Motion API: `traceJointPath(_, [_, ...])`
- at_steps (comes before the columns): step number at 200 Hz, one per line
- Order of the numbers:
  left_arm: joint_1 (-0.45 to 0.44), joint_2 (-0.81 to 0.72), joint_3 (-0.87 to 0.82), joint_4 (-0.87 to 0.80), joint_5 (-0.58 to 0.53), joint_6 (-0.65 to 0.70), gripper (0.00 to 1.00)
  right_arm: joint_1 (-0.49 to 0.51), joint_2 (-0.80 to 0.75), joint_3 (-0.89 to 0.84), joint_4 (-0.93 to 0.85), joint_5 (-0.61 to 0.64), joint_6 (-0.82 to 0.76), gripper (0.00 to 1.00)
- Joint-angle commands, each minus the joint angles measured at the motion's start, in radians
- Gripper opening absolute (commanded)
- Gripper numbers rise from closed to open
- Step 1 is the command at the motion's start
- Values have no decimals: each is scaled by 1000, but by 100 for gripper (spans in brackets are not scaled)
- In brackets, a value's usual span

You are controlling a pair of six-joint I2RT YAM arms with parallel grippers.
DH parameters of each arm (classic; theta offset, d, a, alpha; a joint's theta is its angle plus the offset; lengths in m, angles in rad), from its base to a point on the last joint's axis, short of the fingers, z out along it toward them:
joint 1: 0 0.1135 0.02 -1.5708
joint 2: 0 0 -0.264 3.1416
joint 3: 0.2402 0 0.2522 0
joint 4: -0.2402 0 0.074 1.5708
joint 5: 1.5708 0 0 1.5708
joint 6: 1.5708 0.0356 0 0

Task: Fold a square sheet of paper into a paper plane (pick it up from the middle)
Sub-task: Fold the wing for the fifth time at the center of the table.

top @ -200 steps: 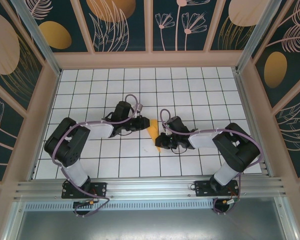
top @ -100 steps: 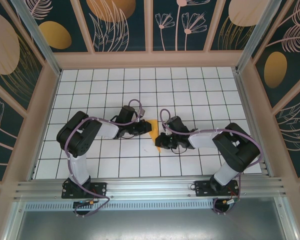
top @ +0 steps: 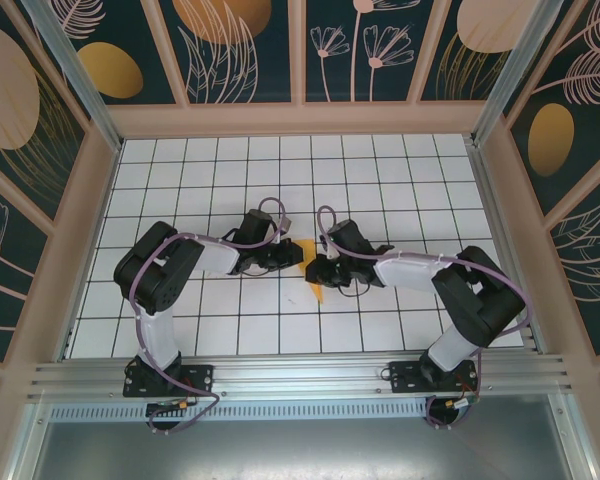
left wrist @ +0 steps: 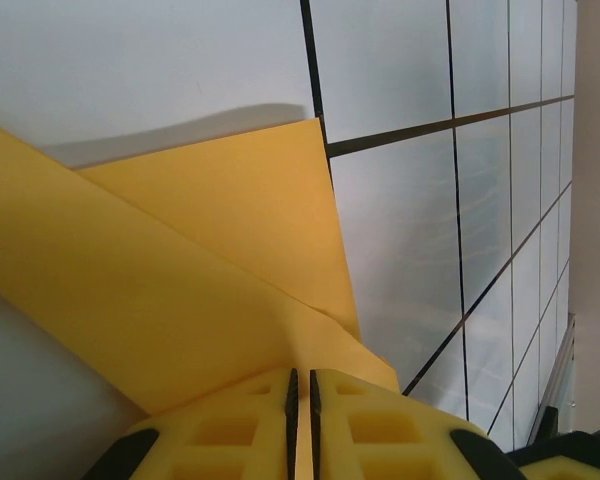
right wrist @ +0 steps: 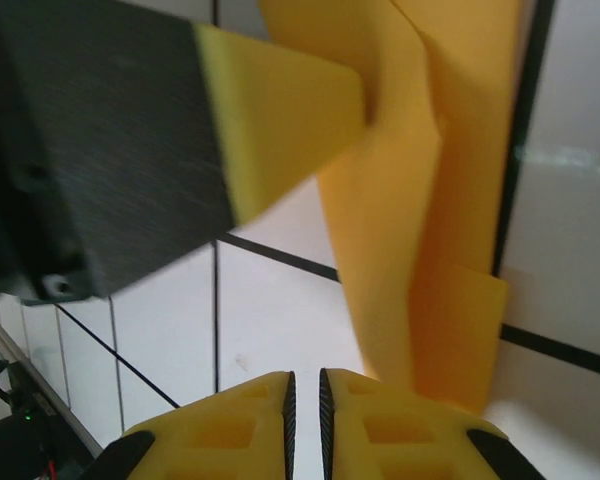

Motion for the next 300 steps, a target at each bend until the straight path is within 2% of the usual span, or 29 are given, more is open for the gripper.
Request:
traceJointPath(1, [0, 57, 12, -79, -102, 56, 15, -8, 47, 58, -21, 0, -29, 17])
traceJointPath(44, [0, 62, 26, -103, -102, 70, 16, -13, 141, 85, 18, -50, -36, 17])
traceJointPath(81, [0, 67, 40, -150, -139, 86, 15, -42, 176, 3, 54, -78, -29, 17])
traceJointPath(149, [0, 87, 53, -193, -201, 92, 13, -43, 103, -98, 72, -170, -48, 18])
traceJointPath(216, [0, 85, 61, -201, -206, 91, 13, -34, 23, -179, 55, -146, -66, 18])
traceJointPath(231, [-1, 76, 61, -199, -199, 92, 13, -35, 19, -181, 64, -104, -53, 17])
traceJointPath(268, [-1, -56, 48, -202, -217, 86, 20, -36, 79, -128, 116, -69, -35, 14])
traceJointPath(282, [0, -129, 49, -219, -239, 81, 29, -36, 99, -97, 132, -79, -39, 14])
traceJointPath(300, [-2, -198, 56, -238, -245, 72, 35, -36, 124, -51, 131, -80, -60, 14])
